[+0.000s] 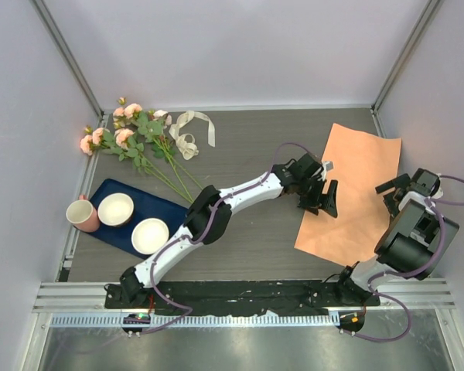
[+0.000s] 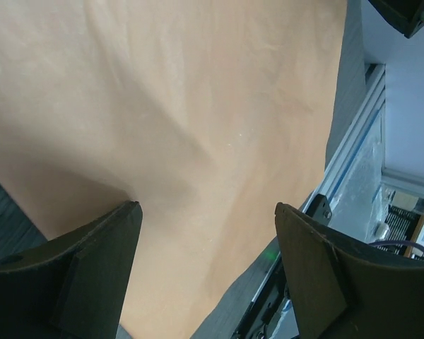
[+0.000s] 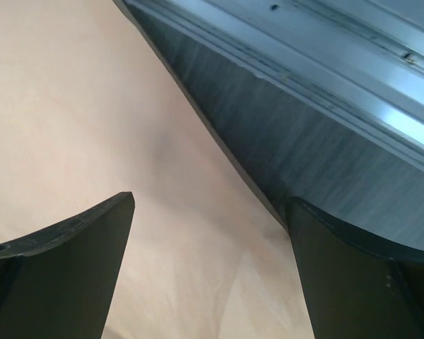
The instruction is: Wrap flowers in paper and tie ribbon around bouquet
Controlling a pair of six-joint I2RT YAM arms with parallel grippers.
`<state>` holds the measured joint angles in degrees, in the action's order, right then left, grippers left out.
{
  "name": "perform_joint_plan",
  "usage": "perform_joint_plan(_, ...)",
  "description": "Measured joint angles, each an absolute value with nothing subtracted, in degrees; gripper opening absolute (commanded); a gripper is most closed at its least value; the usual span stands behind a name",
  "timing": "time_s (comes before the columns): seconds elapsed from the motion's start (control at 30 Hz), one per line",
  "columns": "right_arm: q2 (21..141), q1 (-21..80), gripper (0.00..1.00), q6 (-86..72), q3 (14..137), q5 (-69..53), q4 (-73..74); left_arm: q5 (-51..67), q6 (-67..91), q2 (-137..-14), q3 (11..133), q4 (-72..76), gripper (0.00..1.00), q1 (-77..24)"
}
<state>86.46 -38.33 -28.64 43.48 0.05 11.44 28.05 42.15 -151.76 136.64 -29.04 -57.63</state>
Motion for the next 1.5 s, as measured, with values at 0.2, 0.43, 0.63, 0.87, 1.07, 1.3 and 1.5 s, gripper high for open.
perform_joint_plan(0.2,86.9,-36.5,0.94,-28.6,42.3,-6.7,5.7,29.8,43.3,-151.2,134.6,-29.0,0.84,-55.0)
perform_joint_plan(0.43,82.7,-25.9,0.94,-29.3,38.5,-12.1,4.8,28.6,38.2,-147.9,131.4,-34.2,0.84,-49.4)
perform_joint_plan(0.63,78.1,-22.2,0.93,-30.6,36.5,-18.6,5.9,25.5,33.0,-144.3,127.2,-38.2,0.76,-43.8)
perform_joint_plan(0.87,73.6,-22.3,0.87,-30.7,35.7,-21.0,7.4,24.6,32.8,-141.4,121.9,-36.8,0.65,-43.4)
perform_joint_plan(1.07,73.9,-23.3,0.84,-30.9,33.8,-21.1,7.7,22.7,33.0,-141.5,122.0,-37.1,0.64,-44.6)
perform_joint_plan(1.3,74.0,-24.3,0.81,-30.5,32.3,-18.8,9.0,22.3,33.4,-141.4,121.8,-36.9,0.63,-44.7)
perform_joint_plan(1.5,76.0,-24.3,0.69,-30.6,31.8,-20.9,6.5,22.3,34.0,-141.4,121.7,-36.8,0.63,-44.7)
